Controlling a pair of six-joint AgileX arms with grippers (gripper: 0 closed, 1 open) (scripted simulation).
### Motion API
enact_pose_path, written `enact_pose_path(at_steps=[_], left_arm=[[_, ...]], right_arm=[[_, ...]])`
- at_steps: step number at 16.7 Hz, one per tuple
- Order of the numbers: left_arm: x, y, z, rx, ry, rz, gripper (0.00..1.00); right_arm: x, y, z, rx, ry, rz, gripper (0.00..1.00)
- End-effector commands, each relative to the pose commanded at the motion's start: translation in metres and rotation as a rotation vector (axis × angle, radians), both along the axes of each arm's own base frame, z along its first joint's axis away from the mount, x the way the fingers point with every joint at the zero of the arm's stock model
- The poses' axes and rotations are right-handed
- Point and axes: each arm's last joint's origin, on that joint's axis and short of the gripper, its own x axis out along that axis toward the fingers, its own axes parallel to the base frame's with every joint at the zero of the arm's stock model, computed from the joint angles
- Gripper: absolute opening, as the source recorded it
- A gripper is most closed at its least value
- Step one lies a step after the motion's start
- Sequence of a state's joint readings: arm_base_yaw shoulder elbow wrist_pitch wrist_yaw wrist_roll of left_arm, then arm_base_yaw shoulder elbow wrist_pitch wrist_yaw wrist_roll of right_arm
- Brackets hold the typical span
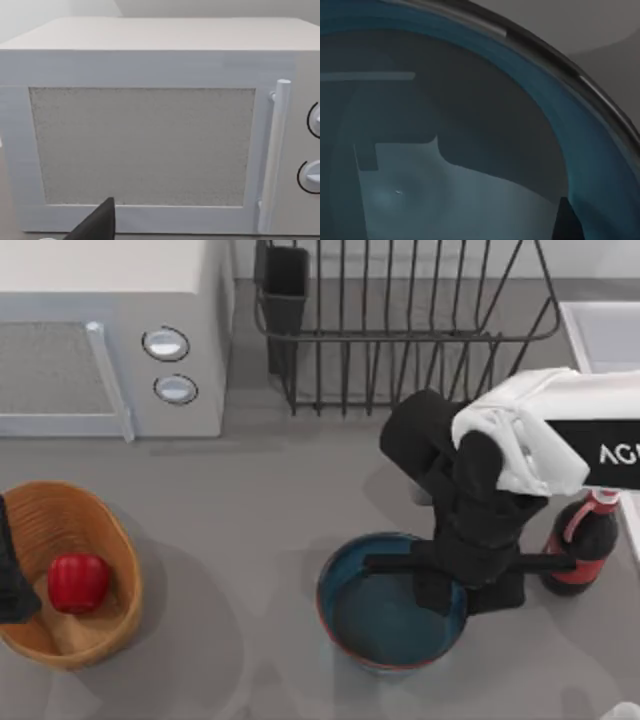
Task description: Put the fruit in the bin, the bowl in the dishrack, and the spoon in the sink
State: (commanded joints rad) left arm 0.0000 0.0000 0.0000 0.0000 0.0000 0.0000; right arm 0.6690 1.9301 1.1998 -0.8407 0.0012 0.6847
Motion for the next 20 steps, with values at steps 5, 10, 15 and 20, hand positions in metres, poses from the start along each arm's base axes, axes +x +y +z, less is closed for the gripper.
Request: enact_pose_path(at_steps=[5,10,15,20], left_arm=[[0.0,0.0,0.0,0.0,0.0,0.0,1.0],[0.0,0.0,0.0,0.0,0.0,0.0,1.0],[0.0,0.0,0.0,0.0,0.0,0.0,1.0],[0.0,0.0,0.0,0.0,0.0,0.0,1.0]], right_arm=[[0.0,0.0,0.0,0.0,0.0,0.0,0.0],[-0.003,0.004,0.005,0.01,-0.006,0.003,0.0],[-0.011,0.016,0.051,0.037,-0.059,-0.007,0.0],[-0.007,0.007,0.092,0.009,-0.022,-0.002,0.0]])
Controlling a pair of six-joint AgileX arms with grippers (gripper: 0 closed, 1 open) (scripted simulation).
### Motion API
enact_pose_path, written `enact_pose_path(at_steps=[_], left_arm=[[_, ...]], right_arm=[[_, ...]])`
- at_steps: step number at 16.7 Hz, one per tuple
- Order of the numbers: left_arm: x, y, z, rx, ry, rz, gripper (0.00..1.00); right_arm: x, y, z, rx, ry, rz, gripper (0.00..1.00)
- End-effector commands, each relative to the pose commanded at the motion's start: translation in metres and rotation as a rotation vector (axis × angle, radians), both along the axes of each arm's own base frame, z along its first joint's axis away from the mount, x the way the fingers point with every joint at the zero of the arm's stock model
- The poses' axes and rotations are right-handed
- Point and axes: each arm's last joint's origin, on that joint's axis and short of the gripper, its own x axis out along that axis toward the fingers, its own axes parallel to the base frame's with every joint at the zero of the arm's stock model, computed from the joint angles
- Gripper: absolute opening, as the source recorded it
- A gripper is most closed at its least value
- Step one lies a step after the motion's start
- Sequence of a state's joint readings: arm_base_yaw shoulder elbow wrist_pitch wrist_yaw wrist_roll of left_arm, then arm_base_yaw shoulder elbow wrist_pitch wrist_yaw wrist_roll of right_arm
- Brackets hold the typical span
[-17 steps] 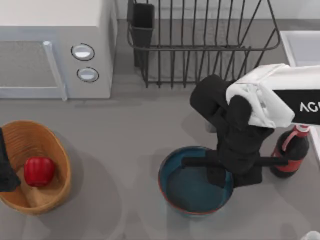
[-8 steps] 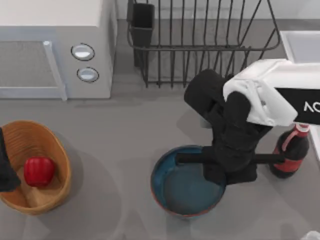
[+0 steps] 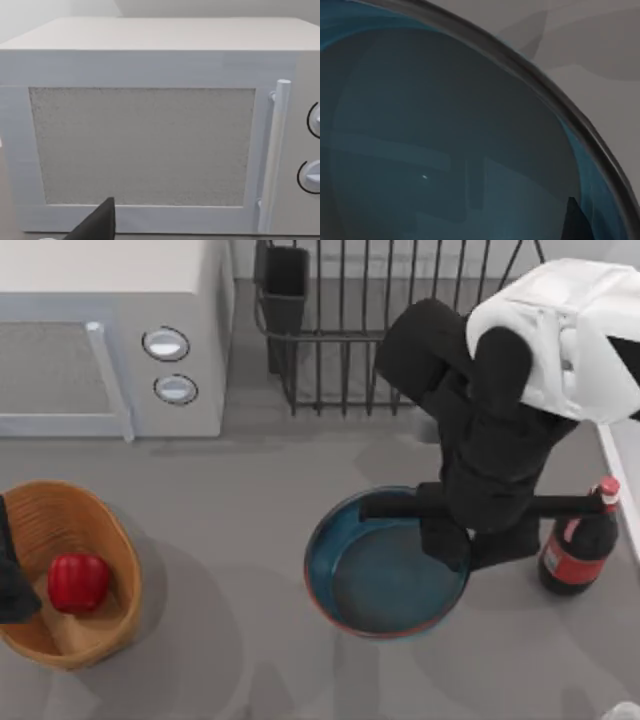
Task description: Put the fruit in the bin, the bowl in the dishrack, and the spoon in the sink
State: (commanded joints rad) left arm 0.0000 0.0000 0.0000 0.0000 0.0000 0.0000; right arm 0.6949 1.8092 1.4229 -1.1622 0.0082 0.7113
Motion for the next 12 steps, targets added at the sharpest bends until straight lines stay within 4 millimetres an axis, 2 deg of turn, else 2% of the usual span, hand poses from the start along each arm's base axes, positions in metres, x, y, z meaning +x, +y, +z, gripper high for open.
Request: enact_pose_path(at_steps=[3,8,12], left_arm=[[0.0,0.0,0.0,0.0,0.0,0.0,1.0],[0.0,0.0,0.0,0.0,0.0,0.0,1.0],[0.0,0.0,0.0,0.0,0.0,0.0,1.0]], right_arm=[[0.006,-0.006,0.009,-0.008,0.02,0.004,0.0],[0.006,-0.005,0.009,-0.009,0.017,0.007,0.0],[0.008,0.002,0.018,-0.017,-0.152,0.079,0.0]])
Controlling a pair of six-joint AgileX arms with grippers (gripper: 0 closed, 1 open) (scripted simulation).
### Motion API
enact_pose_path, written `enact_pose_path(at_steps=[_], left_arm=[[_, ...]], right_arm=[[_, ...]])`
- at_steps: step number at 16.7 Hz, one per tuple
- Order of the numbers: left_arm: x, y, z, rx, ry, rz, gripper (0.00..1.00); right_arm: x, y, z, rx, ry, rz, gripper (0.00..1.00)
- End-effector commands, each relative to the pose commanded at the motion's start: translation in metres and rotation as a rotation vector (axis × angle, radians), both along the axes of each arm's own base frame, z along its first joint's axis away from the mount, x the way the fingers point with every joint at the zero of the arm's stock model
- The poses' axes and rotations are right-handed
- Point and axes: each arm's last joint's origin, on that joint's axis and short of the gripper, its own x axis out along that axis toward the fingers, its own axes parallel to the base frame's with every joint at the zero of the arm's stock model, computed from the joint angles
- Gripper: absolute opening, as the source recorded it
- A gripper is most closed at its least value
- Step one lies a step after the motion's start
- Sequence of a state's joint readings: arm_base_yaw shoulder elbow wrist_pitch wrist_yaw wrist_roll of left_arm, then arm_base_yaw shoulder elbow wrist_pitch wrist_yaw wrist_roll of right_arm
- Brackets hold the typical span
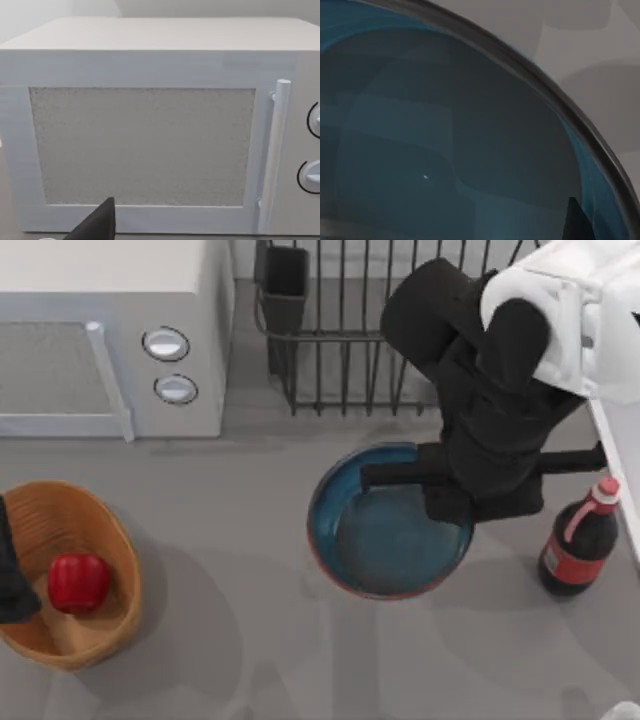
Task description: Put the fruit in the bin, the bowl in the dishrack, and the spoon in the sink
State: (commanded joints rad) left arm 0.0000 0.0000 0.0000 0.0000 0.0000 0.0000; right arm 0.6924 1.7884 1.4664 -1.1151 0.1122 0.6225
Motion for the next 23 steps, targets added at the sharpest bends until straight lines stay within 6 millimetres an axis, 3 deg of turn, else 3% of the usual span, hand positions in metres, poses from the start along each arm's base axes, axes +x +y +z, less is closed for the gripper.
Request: enact_pose_path(at_steps=[3,6,9,12,16,23], left_arm=[[0.0,0.0,0.0,0.0,0.0,0.0,1.0],[0.0,0.0,0.0,0.0,0.0,0.0,1.0],[0.0,0.0,0.0,0.0,0.0,0.0,1.0],[0.0,0.0,0.0,0.0,0.0,0.0,1.0],[0.0,0.0,0.0,0.0,0.0,0.0,1.0],[0.0,0.0,0.0,0.0,0.0,0.0,1.0]], right_arm=[[0.0,0.016,0.022,-0.003,-0.29,0.097,0.0],[-0.01,0.036,0.06,0.004,-0.66,0.158,0.0],[-0.031,0.049,0.106,0.024,-1.009,0.132,0.0],[-0.058,0.05,0.148,0.044,-1.252,0.045,0.0],[-0.083,0.043,0.177,0.05,-1.386,-0.046,0.0],[-0.078,0.044,0.176,0.047,-1.395,-0.057,0.0]])
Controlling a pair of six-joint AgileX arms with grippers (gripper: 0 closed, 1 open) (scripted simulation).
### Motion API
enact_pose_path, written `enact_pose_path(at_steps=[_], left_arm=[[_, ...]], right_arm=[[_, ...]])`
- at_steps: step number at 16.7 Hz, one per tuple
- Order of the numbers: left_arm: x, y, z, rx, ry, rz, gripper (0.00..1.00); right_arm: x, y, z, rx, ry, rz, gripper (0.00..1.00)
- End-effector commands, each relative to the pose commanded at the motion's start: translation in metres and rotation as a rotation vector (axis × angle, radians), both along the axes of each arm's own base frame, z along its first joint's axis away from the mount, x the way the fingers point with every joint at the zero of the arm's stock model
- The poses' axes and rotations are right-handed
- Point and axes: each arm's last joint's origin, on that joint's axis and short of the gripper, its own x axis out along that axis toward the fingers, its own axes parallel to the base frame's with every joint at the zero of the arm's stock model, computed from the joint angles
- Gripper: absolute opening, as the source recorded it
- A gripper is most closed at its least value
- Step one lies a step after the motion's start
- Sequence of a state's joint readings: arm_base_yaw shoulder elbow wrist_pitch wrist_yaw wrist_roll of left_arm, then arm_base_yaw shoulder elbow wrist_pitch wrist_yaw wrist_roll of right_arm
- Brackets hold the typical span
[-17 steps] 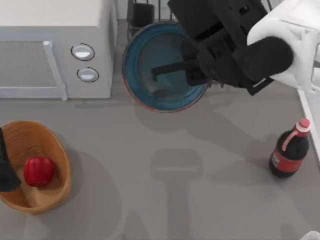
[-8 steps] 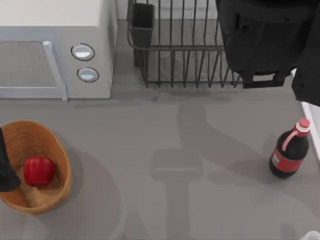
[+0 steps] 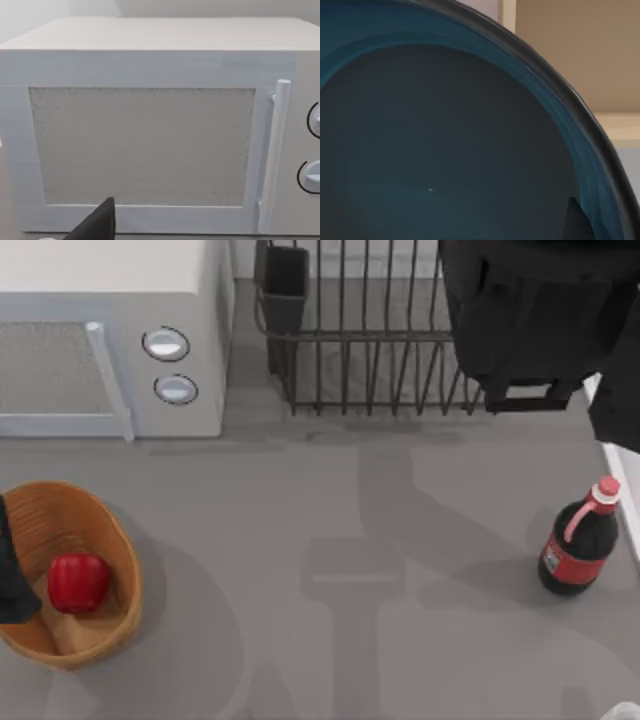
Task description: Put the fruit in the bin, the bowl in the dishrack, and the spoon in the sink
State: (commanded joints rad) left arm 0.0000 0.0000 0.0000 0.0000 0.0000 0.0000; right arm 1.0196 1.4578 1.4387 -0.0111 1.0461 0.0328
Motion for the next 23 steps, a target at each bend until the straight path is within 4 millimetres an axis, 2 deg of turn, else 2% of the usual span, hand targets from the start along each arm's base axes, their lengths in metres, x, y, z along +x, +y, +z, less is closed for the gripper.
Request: enact_pose_path(at_steps=[3,8,11,13,15,19,23], left_arm=[[0.0,0.0,0.0,0.0,0.0,0.0,1.0],[0.0,0.0,0.0,0.0,0.0,0.0,1.0],[0.0,0.0,0.0,0.0,0.0,0.0,1.0],[0.0,0.0,0.0,0.0,0.0,0.0,1.0],[0.0,0.0,0.0,0.0,0.0,0.0,1.0],[0.0,0.0,0.0,0.0,0.0,0.0,1.0],[0.0,0.0,0.0,0.0,0.0,0.0,1.0]], right_arm=[[0.035,0.012,-0.026,-0.011,0.009,0.004,0.0],[0.112,0.032,-0.101,0.017,-0.015,0.001,0.0],[0.162,0.018,-0.152,0.025,-0.027,-0.004,0.0],[0.184,0.004,-0.181,0.011,-0.014,-0.001,0.0],[0.192,-0.003,-0.196,0.002,-0.002,0.003,0.0],[0.192,-0.004,-0.196,0.001,-0.002,0.003,0.0],[0.192,-0.004,-0.196,0.001,-0.002,0.003,0.3]])
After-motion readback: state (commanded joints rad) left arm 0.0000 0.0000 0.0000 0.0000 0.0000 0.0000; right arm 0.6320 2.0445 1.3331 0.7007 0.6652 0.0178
